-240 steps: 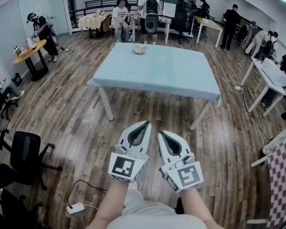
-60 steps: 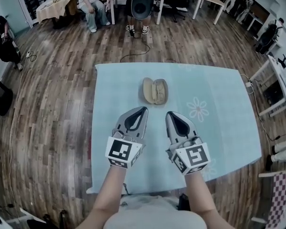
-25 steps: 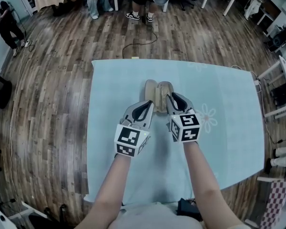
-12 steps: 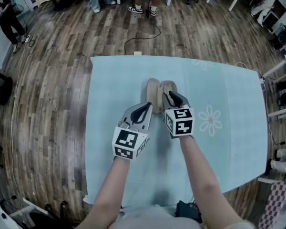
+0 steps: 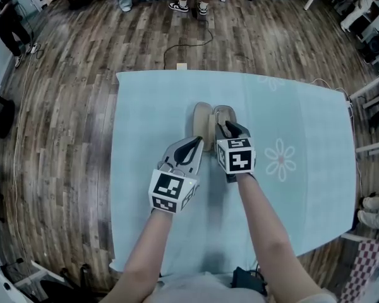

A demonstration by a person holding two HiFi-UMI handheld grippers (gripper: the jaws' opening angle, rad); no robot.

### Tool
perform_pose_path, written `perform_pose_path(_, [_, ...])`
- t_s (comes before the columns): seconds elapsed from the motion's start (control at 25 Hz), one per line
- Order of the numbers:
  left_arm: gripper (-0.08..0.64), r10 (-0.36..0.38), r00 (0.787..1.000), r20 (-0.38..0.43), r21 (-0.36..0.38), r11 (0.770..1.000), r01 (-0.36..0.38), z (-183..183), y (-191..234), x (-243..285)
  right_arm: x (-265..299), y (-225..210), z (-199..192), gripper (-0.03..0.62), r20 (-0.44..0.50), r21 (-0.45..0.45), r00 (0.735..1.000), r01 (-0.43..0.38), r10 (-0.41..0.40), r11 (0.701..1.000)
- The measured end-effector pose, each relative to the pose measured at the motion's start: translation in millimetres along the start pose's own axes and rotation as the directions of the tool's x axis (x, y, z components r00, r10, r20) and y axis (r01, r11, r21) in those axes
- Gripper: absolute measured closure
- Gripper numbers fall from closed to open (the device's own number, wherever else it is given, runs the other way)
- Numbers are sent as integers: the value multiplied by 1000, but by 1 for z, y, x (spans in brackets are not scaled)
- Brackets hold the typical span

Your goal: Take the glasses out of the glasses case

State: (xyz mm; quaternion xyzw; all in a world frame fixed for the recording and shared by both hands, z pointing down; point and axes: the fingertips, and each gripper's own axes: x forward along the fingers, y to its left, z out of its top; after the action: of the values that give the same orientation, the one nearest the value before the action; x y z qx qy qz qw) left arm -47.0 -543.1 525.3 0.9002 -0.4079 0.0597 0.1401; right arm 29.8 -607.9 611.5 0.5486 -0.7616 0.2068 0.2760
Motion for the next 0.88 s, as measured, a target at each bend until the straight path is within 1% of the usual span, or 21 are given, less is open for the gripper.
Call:
perform_pose_path(0.24, [552, 12, 1000, 4, -10, 1000, -12, 2, 8, 1, 14, -9, -18, 462, -122, -22, 992, 17, -20, 1000])
perform_pose_path(0.36, [552, 24, 1000, 3, -11, 1000, -24, -1, 12, 2, 20, -13, -24, 456, -163, -26, 986, 27, -31, 999])
perform_pose_path(0.44, [552, 31, 1000, 4, -13, 999, -31, -2, 14, 1, 23, -15, -27, 460, -188, -28, 981, 42, -46, 999])
perform_pose_path(0.64, [552, 38, 999, 3, -16, 999, -38, -4, 17, -2, 26, -15, -28, 480, -252, -75, 963, 79, -95, 994])
perform_pose_path(0.8, [552, 44, 999, 1, -17, 999, -44, -3, 20, -1, 28, -18, -28, 485, -273, -83, 953, 110, -129, 990])
perform_pose_path(0.88, [552, 49, 999, 2, -19, 999, -49, -3, 22, -2, 30, -18, -27, 499, -282, -92, 950, 111, -133, 990])
